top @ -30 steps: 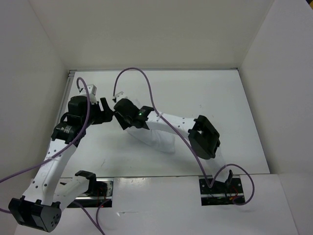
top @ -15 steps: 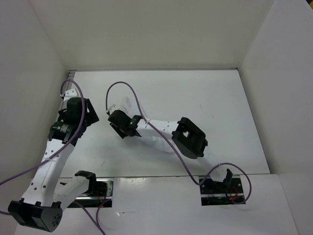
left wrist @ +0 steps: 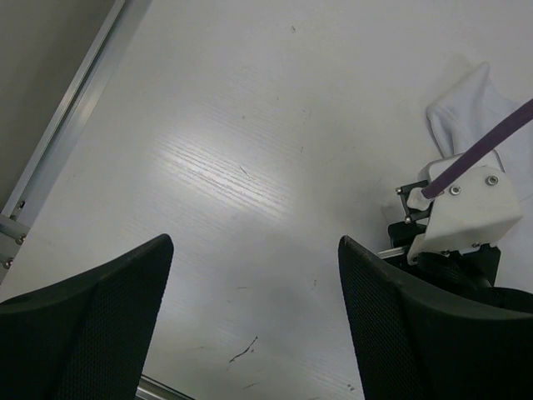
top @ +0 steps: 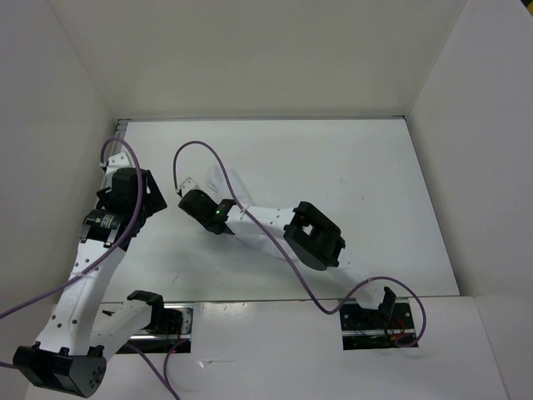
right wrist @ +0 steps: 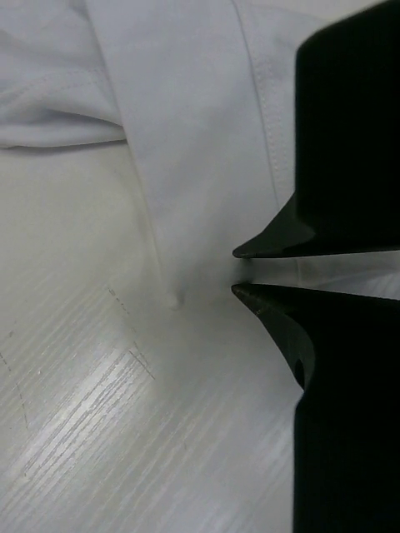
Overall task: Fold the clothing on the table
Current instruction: Flatten the skirt out
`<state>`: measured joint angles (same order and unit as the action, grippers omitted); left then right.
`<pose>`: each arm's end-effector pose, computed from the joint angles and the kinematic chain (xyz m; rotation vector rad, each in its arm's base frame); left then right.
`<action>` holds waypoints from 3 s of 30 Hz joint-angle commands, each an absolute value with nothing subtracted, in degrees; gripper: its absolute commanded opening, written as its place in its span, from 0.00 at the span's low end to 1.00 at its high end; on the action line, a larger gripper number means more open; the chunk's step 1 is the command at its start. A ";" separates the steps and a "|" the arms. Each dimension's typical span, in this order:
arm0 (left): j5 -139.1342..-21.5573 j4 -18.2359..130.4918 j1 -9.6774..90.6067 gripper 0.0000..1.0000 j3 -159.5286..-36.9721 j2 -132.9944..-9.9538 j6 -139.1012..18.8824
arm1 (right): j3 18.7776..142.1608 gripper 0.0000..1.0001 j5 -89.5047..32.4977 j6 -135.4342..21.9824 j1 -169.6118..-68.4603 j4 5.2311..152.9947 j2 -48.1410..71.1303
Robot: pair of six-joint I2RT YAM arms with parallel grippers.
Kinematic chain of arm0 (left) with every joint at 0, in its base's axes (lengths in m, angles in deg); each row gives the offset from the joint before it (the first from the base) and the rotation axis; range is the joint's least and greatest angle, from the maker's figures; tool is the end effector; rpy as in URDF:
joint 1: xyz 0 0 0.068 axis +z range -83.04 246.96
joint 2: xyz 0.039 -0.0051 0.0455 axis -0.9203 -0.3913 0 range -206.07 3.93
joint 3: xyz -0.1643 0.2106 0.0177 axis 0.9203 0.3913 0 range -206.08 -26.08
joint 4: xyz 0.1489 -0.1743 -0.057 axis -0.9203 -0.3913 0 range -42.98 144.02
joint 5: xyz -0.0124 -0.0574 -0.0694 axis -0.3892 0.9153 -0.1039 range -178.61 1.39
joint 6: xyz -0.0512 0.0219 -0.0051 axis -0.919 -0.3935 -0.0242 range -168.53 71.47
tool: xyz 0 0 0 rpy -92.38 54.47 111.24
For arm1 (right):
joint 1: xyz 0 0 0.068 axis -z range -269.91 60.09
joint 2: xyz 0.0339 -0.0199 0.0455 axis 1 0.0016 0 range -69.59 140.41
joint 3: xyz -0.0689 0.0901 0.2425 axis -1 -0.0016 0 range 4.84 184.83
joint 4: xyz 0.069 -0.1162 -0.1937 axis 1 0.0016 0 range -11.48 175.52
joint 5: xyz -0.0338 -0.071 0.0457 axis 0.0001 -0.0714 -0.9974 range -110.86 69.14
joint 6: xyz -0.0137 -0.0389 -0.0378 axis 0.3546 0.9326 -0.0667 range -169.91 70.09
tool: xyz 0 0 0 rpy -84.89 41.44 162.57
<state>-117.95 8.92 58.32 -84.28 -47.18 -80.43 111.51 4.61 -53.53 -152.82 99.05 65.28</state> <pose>0.1522 -0.0040 0.3350 -0.6939 2.0264 0.1628 0.2401 0.4329 0.1650 -0.9710 2.1035 0.0407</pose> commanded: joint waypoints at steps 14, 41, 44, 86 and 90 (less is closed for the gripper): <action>-117.96 9.73 58.70 0.89 -84.53 -46.96 -80.08 | 114.52 0.40 4.63 -53.16 -153.37 99.43 66.74; -115.77 11.31 59.23 0.89 -84.53 -49.59 -80.08 | 109.16 0.43 -0.12 -54.92 -152.31 100.05 61.11; -115.77 11.31 59.76 0.89 -84.53 -49.59 -80.08 | 109.16 0.43 -0.74 -54.92 -151.79 100.05 63.21; -101.63 26.42 59.76 0.91 -80.05 -50.91 -81.14 | 119.81 0.00 -16.45 -57.55 -139.75 120.09 32.82; -98.90 30.10 59.76 0.91 -80.05 -51.97 -79.91 | 117.16 0.00 -20.85 -58.96 -138.25 119.39 28.78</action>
